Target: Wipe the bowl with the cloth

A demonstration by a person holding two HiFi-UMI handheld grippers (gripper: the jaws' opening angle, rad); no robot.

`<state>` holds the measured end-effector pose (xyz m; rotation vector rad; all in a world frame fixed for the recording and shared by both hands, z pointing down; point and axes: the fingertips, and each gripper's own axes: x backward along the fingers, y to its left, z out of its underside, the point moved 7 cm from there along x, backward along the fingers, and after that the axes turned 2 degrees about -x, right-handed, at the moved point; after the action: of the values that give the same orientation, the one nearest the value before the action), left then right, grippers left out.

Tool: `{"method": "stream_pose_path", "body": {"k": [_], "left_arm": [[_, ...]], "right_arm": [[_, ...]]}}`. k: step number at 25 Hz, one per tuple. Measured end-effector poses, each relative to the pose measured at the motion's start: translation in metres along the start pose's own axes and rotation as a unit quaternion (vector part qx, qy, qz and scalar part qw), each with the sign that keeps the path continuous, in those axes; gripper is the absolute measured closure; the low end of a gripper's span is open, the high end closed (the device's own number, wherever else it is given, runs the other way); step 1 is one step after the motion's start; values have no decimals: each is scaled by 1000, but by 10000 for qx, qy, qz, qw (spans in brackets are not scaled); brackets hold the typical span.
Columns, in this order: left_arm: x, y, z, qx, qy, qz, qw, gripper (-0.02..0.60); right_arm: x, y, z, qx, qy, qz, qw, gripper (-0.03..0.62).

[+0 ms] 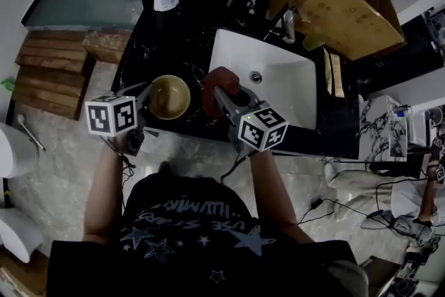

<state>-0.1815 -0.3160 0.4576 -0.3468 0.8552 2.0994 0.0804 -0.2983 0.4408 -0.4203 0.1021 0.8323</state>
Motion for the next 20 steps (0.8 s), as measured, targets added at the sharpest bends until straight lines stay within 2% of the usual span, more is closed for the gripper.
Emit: {"method": "stream_pose_path", "body": {"k": [5,9,16,20], "left_arm": [[-5,-1,5,-75,95,23,9999,563],[-3,-3,5,-88,-28,12,10000,563],[13,-2,3,-329,-573,-497,9966,561],[34,-6,10,-312,-916,-717,9927,561]], "right_arm": [[3,-3,1,-33,-8,111,9999,526],[9,-1,4,-76,-17,123,9999,526],[24,1,13,-86,-39,140,9999,526],[39,8,17,-83,-68,44,9999,526]]}}
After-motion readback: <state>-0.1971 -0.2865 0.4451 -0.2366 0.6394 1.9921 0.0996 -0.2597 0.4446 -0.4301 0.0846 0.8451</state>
